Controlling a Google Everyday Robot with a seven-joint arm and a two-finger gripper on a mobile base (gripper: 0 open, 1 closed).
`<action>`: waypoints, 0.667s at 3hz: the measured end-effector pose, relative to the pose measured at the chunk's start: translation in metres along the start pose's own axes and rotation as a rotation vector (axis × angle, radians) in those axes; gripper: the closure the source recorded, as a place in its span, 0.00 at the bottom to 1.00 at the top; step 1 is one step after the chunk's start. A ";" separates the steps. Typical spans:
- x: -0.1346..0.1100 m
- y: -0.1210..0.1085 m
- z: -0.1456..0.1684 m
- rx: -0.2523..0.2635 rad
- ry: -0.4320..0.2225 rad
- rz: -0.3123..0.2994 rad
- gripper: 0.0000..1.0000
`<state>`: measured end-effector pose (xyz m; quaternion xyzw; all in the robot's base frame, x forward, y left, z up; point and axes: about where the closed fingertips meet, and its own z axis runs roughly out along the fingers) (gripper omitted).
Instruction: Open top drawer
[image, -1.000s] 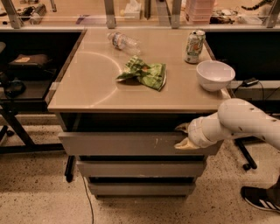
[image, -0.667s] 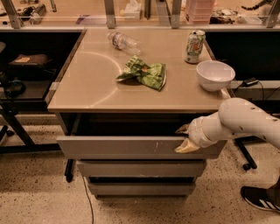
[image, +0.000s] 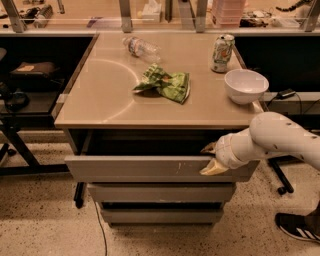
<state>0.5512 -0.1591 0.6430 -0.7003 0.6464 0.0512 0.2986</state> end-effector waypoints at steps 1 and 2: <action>0.004 0.008 -0.007 -0.021 -0.016 0.003 0.39; 0.005 0.051 -0.024 -0.072 -0.061 -0.001 0.42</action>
Offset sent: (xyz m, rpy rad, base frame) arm -0.1609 -0.0732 -0.0136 0.0969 0.1357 0.0765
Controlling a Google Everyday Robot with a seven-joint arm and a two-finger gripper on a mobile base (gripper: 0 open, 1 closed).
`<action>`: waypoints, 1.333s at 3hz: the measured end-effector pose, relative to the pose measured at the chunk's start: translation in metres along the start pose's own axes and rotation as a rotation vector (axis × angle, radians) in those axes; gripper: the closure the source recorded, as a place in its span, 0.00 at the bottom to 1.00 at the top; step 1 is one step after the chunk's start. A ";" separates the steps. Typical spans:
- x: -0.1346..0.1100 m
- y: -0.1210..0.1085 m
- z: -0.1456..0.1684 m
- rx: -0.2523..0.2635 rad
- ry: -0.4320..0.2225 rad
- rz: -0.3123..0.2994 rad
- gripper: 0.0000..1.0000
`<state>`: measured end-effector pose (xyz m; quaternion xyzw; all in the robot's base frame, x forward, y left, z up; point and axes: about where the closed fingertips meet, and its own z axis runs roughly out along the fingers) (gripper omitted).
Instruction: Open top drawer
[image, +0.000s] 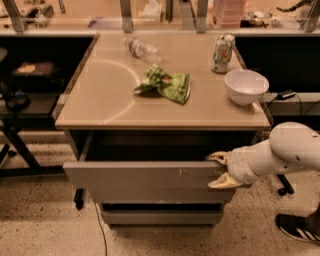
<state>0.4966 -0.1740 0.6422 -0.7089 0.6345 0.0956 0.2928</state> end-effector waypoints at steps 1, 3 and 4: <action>-0.007 0.005 -0.003 -0.006 -0.008 -0.007 0.65; -0.006 0.037 -0.016 -0.011 -0.030 -0.007 1.00; -0.006 0.056 -0.020 -0.013 -0.037 0.000 1.00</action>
Offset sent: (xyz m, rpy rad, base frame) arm -0.1688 -0.0510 -0.0055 0.0992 0.0198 0.0529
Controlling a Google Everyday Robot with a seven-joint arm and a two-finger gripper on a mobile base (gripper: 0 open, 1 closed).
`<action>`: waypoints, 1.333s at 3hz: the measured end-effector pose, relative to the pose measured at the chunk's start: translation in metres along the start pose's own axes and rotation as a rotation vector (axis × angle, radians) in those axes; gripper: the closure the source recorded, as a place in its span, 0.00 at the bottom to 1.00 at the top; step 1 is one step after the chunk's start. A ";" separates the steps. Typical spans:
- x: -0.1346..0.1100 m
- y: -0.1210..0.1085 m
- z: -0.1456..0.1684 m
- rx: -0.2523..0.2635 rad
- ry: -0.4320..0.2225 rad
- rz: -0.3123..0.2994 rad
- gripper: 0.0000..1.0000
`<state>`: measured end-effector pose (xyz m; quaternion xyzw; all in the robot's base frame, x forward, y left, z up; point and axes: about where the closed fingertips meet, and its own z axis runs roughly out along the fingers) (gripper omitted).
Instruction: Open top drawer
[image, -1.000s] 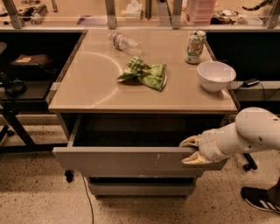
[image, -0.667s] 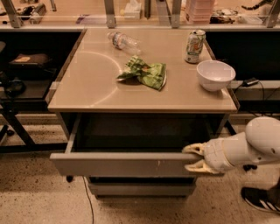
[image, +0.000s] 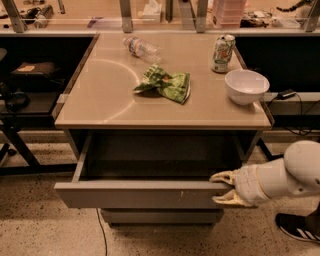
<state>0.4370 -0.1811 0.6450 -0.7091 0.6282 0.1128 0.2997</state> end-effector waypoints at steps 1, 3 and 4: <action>-0.001 0.007 -0.001 -0.002 -0.002 0.005 0.80; 0.002 0.005 0.000 -0.014 -0.023 0.030 0.36; 0.000 0.021 -0.001 -0.043 -0.064 0.045 0.12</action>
Offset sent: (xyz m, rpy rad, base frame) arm -0.0070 0.0001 -0.0011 0.0024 0.0044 -0.0020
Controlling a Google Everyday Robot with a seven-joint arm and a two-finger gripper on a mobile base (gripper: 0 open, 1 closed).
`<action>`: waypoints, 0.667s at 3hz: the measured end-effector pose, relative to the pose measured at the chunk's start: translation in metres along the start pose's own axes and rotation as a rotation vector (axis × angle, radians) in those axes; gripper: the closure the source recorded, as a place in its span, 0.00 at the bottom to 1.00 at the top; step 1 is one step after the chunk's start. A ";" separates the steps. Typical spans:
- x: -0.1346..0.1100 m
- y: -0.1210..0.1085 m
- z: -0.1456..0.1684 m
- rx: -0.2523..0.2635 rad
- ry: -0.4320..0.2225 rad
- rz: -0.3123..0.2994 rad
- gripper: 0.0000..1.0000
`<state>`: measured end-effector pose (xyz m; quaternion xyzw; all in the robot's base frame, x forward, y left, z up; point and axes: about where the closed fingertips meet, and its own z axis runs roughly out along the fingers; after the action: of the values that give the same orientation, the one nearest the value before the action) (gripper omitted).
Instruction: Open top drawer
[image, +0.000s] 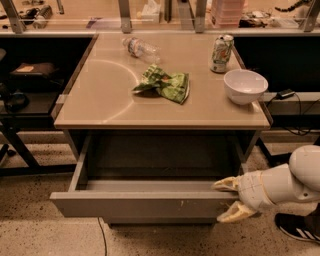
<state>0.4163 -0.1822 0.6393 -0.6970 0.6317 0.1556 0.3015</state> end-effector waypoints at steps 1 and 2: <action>-0.007 0.036 0.001 -0.047 -0.052 0.006 0.16; -0.008 0.037 0.001 -0.047 -0.052 0.006 0.39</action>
Offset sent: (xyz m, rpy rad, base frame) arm -0.2209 -0.0803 -0.0069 0.1043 0.0659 -0.0237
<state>0.3787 -0.1757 0.6352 -0.6976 0.6219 0.1895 0.3010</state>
